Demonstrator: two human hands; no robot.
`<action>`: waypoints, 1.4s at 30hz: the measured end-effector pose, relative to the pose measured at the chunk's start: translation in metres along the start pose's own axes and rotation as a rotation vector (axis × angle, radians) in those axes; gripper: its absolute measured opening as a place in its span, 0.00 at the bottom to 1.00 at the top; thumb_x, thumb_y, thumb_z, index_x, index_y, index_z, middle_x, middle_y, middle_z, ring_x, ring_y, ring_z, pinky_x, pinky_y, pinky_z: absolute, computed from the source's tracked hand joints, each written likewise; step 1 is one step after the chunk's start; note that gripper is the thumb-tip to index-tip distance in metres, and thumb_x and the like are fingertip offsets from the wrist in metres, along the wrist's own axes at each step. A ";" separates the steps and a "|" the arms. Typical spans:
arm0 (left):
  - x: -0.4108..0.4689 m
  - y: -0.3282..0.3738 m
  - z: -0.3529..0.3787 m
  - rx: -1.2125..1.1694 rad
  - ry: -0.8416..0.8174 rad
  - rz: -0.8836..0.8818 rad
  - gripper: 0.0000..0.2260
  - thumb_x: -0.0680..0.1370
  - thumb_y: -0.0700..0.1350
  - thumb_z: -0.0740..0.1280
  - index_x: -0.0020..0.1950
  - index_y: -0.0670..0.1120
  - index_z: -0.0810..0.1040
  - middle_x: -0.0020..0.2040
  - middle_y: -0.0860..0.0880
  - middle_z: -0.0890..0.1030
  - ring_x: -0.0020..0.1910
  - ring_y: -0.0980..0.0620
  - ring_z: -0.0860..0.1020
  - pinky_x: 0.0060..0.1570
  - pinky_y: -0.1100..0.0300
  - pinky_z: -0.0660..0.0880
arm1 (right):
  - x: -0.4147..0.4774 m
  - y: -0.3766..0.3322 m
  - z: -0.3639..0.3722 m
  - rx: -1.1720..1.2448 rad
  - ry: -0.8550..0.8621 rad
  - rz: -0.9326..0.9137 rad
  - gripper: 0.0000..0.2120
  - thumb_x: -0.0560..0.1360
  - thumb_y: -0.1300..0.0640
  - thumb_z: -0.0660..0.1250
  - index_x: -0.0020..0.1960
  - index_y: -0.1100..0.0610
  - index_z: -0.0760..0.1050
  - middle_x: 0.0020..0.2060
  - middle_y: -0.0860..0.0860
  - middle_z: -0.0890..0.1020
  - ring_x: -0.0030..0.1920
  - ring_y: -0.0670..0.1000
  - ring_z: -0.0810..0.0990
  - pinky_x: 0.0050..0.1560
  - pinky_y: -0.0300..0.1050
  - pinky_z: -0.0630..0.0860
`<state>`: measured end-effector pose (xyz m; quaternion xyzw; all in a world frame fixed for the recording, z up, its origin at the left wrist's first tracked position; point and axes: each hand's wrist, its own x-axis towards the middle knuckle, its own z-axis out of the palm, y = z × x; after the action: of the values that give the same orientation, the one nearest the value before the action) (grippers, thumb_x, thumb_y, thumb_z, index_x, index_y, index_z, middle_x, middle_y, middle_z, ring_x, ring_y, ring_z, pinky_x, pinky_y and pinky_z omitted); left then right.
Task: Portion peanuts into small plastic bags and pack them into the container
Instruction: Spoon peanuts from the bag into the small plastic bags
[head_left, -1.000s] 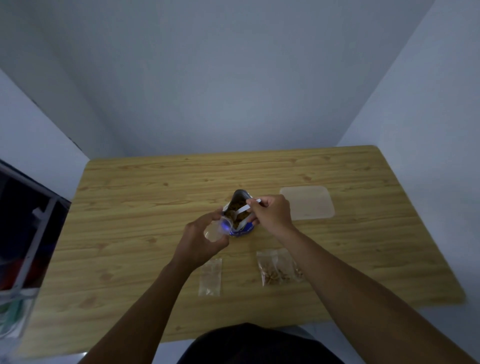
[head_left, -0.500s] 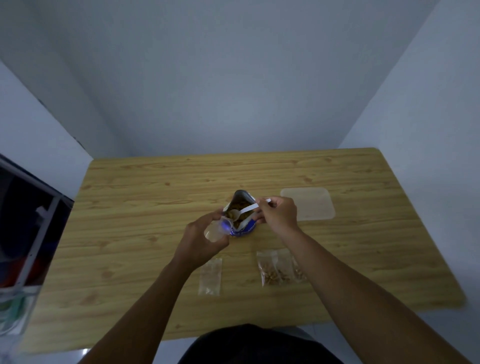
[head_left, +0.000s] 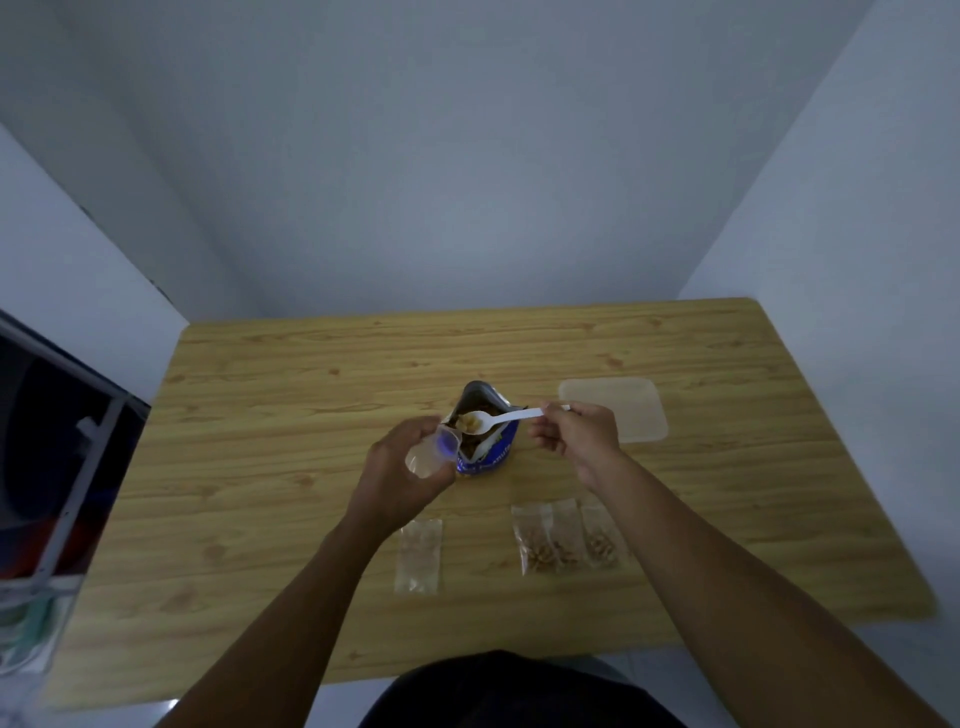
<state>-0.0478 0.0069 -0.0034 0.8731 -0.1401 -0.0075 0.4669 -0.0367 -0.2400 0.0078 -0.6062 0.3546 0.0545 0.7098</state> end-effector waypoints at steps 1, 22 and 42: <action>0.002 0.001 0.000 0.014 0.008 0.011 0.18 0.69 0.46 0.76 0.57 0.54 0.78 0.54 0.57 0.81 0.52 0.60 0.78 0.50 0.59 0.77 | 0.000 -0.002 -0.003 0.012 -0.005 0.005 0.06 0.79 0.62 0.70 0.47 0.65 0.81 0.30 0.57 0.84 0.31 0.52 0.84 0.30 0.41 0.80; 0.048 0.028 0.025 0.088 0.005 -0.080 0.13 0.69 0.49 0.75 0.52 0.50 0.81 0.42 0.54 0.80 0.39 0.56 0.77 0.36 0.60 0.74 | -0.018 -0.074 0.006 -0.581 -0.366 -0.578 0.06 0.76 0.55 0.74 0.44 0.56 0.85 0.32 0.54 0.86 0.32 0.51 0.85 0.36 0.41 0.79; 0.021 -0.004 0.005 0.157 0.143 -0.039 0.20 0.70 0.44 0.76 0.61 0.45 0.79 0.46 0.51 0.80 0.42 0.57 0.76 0.45 0.51 0.77 | 0.000 -0.040 0.021 -1.078 -0.378 -0.988 0.10 0.80 0.53 0.67 0.47 0.56 0.85 0.40 0.52 0.86 0.38 0.50 0.81 0.41 0.48 0.78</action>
<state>-0.0276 -0.0003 -0.0073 0.9078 -0.0895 0.0567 0.4059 -0.0071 -0.2313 0.0408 -0.9383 -0.1618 -0.0011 0.3057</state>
